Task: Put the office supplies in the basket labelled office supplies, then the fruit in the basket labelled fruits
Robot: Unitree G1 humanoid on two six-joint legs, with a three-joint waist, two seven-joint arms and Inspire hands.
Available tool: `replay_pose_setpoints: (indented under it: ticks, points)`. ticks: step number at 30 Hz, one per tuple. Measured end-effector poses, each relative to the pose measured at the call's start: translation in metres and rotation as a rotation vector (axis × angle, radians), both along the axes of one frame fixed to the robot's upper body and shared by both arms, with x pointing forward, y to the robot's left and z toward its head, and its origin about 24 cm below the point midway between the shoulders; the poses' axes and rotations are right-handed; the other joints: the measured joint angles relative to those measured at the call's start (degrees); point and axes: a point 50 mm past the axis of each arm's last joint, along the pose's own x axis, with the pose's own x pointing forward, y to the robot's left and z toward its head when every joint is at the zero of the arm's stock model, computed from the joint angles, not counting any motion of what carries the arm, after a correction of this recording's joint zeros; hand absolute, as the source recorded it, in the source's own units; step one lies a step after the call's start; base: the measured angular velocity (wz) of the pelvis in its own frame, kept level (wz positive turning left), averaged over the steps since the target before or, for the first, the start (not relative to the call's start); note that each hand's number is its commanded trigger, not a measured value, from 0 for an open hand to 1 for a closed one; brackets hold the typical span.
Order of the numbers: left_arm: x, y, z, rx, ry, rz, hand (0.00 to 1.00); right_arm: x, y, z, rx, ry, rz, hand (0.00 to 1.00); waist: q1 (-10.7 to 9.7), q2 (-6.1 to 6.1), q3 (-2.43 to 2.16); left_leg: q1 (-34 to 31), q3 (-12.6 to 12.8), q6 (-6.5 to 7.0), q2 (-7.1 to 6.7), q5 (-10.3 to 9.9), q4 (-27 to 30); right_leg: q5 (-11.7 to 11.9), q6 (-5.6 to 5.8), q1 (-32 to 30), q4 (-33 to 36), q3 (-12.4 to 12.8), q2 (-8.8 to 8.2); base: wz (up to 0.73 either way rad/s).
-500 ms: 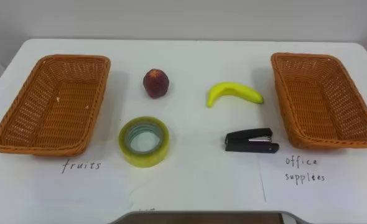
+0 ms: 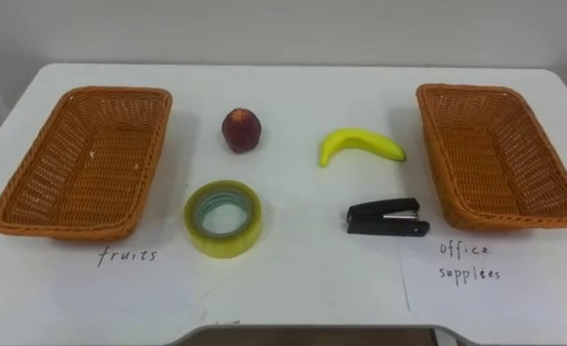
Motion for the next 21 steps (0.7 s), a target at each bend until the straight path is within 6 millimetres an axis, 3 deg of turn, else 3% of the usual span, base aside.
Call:
replay_pose_setpoints:
  ticks: [14, 21]
  points:
    - [-0.012, 0.002, -0.001, -0.009, 0.027, 0.043, 0.0, -0.017, -0.003, -0.001, -0.009, 0.036, -0.187, 0.0, -0.2, -0.3, -0.23, 1.1, 0.1, -0.01, 0.02, 0.0, -0.9, 0.0, 0.0, 0.5, 0.0, 0.6, 0.12, 0.0]
    - [-0.023, 0.006, -0.001, -0.011, 0.041, 0.088, 0.0, -0.026, -0.014, 0.001, -0.072, 0.058, -0.332, 0.0, -1.8, -0.55, -0.24, 1.2, 0.7, 0.0, 0.05, 0.0, -0.8, 0.0, 0.0, 0.3, 0.1, 1.5, 0.14, -0.04]
